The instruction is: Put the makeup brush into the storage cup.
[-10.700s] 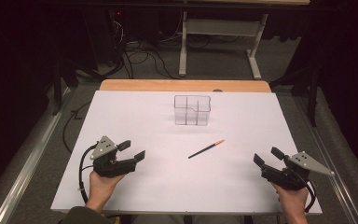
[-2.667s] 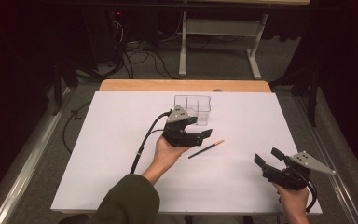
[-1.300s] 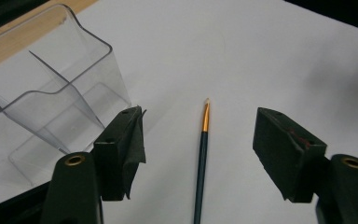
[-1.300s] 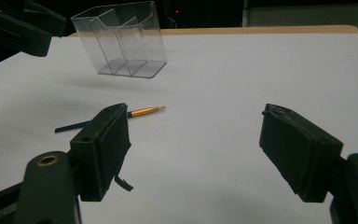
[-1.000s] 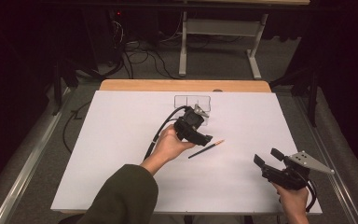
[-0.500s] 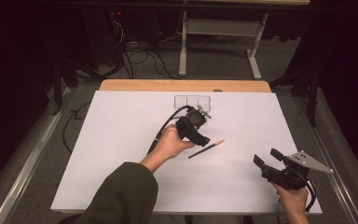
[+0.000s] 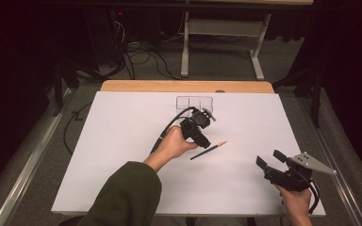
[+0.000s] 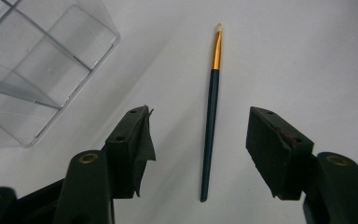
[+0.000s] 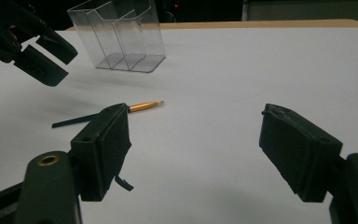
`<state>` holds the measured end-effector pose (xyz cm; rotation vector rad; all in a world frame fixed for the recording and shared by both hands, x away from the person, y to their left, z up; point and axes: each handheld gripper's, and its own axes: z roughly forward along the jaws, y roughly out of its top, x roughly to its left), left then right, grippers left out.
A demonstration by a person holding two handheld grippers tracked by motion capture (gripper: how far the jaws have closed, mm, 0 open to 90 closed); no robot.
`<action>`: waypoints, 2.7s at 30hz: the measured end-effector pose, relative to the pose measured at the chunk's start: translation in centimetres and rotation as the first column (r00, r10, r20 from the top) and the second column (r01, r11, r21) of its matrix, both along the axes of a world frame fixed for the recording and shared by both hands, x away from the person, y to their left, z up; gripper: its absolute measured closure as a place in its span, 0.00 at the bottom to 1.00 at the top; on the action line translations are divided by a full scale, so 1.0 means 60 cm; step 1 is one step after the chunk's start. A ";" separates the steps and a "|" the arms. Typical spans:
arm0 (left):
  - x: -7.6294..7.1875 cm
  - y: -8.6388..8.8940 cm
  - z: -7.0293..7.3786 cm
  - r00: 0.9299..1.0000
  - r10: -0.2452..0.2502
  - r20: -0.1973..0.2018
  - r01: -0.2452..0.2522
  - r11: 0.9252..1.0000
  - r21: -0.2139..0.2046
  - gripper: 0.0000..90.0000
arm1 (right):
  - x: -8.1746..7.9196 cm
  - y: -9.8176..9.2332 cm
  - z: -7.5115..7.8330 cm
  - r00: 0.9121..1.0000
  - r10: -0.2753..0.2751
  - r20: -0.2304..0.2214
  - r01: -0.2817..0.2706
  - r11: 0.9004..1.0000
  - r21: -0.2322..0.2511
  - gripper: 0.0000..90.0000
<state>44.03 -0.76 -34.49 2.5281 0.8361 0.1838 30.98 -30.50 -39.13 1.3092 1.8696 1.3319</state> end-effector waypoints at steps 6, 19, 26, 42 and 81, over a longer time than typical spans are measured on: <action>0.003 -0.009 -0.006 1.000 -0.009 -0.012 0.009 1.000 0.024 0.48 | 0.000 -0.001 0.000 1.000 -0.004 0.002 0.004 1.000 0.000 0.29; 0.009 -0.017 -0.022 0.999 -0.009 -0.043 0.012 0.997 0.070 0.51 | 0.000 0.000 0.000 1.000 0.001 0.001 -0.001 1.000 -0.001 0.29; 0.012 -0.023 -0.032 0.998 -0.018 -0.065 0.023 0.996 0.090 0.54 | 0.000 0.000 0.000 1.000 0.001 0.000 -0.001 1.000 -0.001 0.29; 0.013 -0.039 -0.060 0.991 -0.036 -0.129 0.055 0.988 0.146 0.63 | 0.000 0.000 0.000 1.000 -0.001 0.001 0.001 1.000 0.001 0.29; 0.007 -0.043 -0.083 0.992 -0.036 -0.120 0.058 0.980 0.190 0.86 | 0.001 0.000 -0.001 1.000 -0.005 -0.011 0.005 1.000 -0.007 0.29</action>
